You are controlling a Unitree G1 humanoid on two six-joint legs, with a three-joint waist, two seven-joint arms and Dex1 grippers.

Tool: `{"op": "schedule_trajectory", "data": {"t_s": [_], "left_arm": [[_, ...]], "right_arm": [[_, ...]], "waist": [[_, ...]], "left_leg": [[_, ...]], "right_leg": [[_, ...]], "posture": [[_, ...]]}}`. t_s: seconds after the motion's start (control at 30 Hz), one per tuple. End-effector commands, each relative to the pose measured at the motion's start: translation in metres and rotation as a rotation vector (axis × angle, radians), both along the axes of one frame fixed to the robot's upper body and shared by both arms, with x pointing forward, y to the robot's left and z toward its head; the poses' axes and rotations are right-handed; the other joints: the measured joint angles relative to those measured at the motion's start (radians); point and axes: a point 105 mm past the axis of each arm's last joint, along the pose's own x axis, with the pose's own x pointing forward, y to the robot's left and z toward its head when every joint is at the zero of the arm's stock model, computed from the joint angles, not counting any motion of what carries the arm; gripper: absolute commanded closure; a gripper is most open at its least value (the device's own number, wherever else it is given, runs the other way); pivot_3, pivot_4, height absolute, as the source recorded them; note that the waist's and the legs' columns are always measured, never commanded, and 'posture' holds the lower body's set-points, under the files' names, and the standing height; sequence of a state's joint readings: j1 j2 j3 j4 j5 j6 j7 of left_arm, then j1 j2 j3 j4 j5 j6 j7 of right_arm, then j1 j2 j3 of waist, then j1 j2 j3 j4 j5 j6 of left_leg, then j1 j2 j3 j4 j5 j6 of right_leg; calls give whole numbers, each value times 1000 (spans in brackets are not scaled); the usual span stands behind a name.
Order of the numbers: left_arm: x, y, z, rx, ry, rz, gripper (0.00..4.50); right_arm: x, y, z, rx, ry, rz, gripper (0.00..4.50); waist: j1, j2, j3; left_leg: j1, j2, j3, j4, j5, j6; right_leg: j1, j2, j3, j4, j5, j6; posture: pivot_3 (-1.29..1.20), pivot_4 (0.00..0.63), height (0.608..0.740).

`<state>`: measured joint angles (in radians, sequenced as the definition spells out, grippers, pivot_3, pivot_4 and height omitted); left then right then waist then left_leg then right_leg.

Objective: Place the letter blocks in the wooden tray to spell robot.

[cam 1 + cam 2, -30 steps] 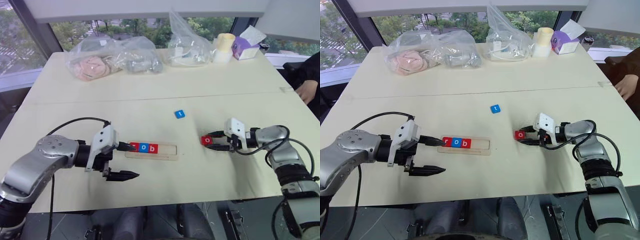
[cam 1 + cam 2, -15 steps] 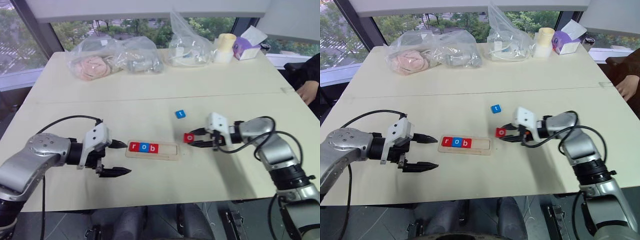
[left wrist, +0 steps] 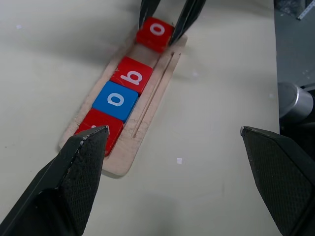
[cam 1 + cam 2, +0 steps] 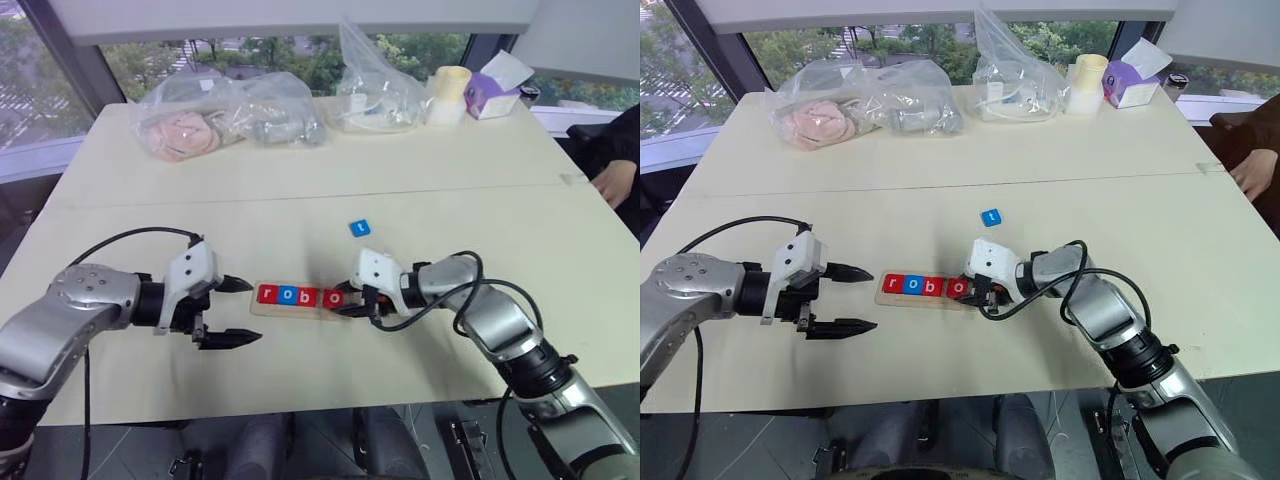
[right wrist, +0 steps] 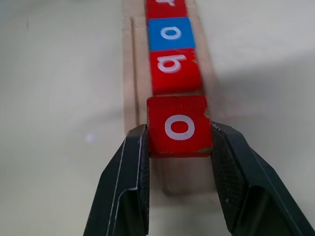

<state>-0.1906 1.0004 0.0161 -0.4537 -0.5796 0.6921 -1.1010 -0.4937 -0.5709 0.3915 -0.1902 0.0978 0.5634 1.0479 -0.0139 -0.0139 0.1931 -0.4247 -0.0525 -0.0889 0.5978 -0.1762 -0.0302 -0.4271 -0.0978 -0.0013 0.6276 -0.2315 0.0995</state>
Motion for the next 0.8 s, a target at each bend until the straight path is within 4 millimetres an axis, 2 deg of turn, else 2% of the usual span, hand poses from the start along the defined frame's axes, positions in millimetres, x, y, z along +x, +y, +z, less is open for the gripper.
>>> {"op": "schedule_trajectory", "data": {"t_s": [0.03, 0.53, 0.73, 0.77, 0.8], "left_arm": [[0, -2, 8, -5, -37, -8, 0], [0, -5, 3, -23, -36, 1, 0], [1, -5, 2, -26, -38, 8, 0], [1, -5, 2, -26, -38, 10, 0], [1, -5, 2, -27, -37, 11, 0]], "right_arm": [[4, 6, 9, 7, -43, 15, 3363], [12, 9, 9, 12, -49, 23, 3363], [15, 14, 11, 31, -65, 17, 256], [17, 15, 13, 40, -73, 8, 44], [18, 15, 16, 50, -77, 1, 44]], "waist": [[0, 0, 0], [0, 0, 0], [-1, 0, 0], [-1, 0, 0], [-1, 0, 0]], "left_leg": [[0, 0, 0, 0, 0, 0], [0, 0, 0, 0, 0, 0], [0, 0, 0, 0, 0, 0], [0, 0, 0, 0, 0, 0], [0, 0, 0, 0, 0, 0]], "right_leg": [[0, 0, 0, 0, 0, 0], [0, 0, 0, 1, 0, 0], [0, 1, 0, 1, 0, 0], [0, 1, 0, 1, 0, 0], [0, 1, 0, 1, 0, 0]], "posture": [[0, 150, 740], [0, 150, 740], [0, 150, 740], [0, 150, 740], [0, 150, 740]]}}
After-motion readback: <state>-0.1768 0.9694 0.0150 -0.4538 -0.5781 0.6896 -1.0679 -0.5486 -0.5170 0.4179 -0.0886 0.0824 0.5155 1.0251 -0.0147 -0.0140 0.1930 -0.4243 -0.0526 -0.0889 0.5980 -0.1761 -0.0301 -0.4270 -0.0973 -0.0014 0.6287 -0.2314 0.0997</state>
